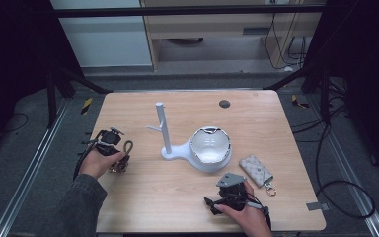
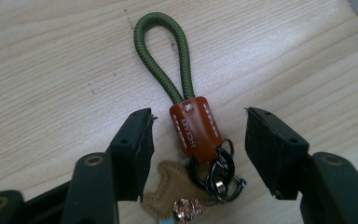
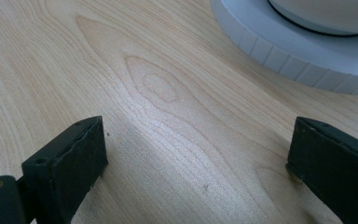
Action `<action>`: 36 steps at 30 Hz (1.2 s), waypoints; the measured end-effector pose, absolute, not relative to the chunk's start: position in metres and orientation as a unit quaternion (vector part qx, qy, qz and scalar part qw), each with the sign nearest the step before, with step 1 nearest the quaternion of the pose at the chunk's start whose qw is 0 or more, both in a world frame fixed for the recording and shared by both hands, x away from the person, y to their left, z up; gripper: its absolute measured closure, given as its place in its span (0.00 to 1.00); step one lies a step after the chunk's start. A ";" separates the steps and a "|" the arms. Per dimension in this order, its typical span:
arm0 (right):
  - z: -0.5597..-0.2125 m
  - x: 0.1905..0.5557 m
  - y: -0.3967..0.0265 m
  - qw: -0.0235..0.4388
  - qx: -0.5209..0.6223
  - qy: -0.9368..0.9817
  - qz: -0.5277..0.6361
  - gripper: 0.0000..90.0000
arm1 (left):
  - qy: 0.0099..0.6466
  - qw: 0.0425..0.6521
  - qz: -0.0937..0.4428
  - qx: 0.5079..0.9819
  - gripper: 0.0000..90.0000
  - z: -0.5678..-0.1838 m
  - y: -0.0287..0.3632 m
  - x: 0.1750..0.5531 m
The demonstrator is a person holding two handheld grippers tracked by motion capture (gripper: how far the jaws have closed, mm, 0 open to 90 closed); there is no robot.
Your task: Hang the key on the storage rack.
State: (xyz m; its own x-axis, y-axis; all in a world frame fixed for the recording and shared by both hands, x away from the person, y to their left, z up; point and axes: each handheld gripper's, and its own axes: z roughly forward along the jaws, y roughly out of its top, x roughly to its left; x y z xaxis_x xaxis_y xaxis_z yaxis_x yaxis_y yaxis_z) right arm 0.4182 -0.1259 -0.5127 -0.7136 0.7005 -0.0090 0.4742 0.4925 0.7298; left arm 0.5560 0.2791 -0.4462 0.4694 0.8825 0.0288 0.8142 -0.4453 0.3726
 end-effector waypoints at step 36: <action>-0.513 0.418 -0.126 0.155 0.346 0.850 0.366 0.05 | 0.517 0.142 0.102 0.838 0.73 -0.465 0.276 0.562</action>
State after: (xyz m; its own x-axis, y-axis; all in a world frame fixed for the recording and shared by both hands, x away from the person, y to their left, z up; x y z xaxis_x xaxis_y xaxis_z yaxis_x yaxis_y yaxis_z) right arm 0.4178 -0.1257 -0.5128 -0.7121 0.7020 -0.0101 0.4745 0.4919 0.7300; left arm 0.5624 0.2755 -0.4653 0.4444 0.8955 0.0244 0.8377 -0.4251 0.3429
